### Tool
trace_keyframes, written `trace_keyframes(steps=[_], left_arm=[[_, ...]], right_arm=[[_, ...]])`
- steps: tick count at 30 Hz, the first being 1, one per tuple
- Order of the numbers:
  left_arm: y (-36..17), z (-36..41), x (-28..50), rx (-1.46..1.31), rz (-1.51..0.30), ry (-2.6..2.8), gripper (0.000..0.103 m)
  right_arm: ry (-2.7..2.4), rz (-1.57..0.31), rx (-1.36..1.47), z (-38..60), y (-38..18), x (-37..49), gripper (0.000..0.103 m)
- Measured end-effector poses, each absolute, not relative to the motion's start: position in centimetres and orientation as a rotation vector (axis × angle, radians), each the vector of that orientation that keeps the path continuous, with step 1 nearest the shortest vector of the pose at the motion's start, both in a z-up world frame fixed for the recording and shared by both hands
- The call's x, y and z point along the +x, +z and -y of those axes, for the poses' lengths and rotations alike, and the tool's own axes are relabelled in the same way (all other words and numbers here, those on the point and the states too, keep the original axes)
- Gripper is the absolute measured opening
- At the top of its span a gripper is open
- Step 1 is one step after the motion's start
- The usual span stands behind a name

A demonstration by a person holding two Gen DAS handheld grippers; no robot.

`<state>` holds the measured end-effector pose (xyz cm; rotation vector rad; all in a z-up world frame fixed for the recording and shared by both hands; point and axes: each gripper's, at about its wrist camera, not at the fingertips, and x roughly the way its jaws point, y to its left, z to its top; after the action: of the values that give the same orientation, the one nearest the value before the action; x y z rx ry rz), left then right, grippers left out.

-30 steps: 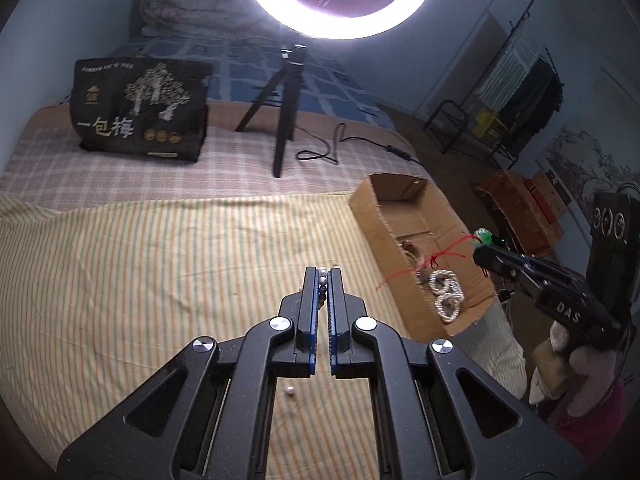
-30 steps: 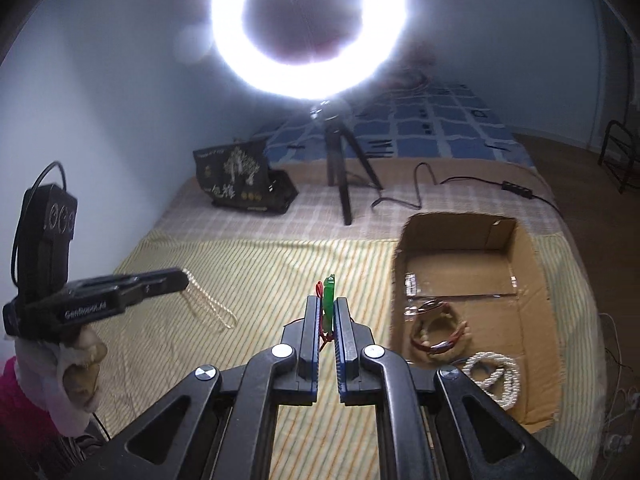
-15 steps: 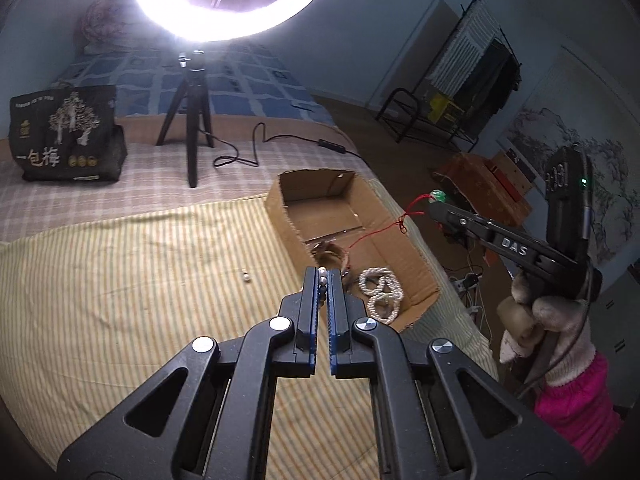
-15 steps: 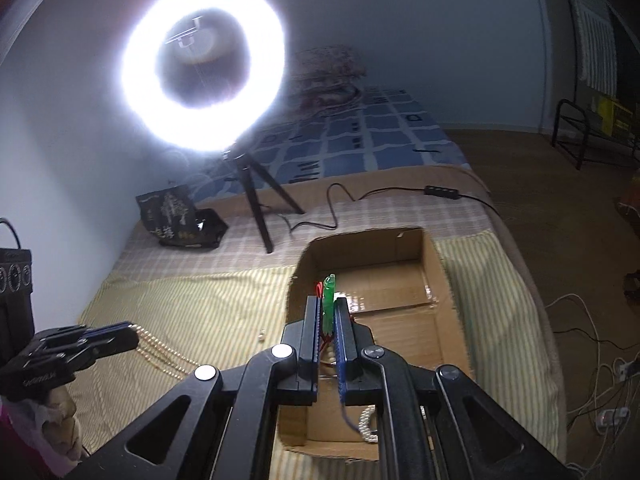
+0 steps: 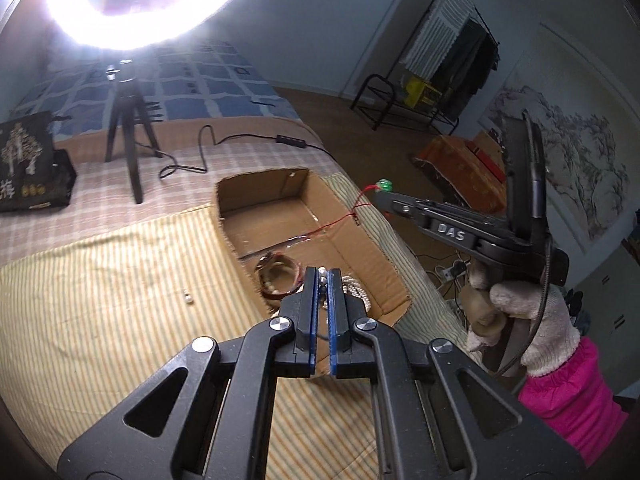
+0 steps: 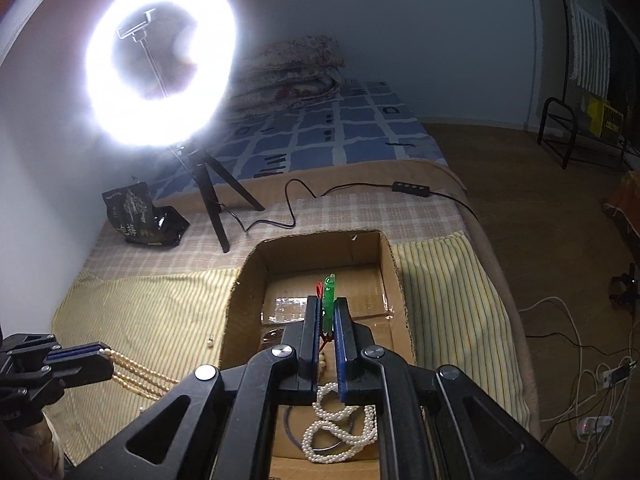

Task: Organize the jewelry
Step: 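Lift and carry the pearl strand and jade pendant with both tools over the box, then open both tools to drop the strand and pendant into the box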

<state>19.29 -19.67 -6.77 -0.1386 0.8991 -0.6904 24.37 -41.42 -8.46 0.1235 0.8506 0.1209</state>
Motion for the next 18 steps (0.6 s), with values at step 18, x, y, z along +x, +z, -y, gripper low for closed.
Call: trace_keyframes(steps=[18], left_arm=[[-9.0, 24.4, 19.2, -0.029, -0.943, -0.683, 0.004]], right_arm=[[0.119, -0.885, 0.142, 43.0, -10.3, 25.3, 0.04]])
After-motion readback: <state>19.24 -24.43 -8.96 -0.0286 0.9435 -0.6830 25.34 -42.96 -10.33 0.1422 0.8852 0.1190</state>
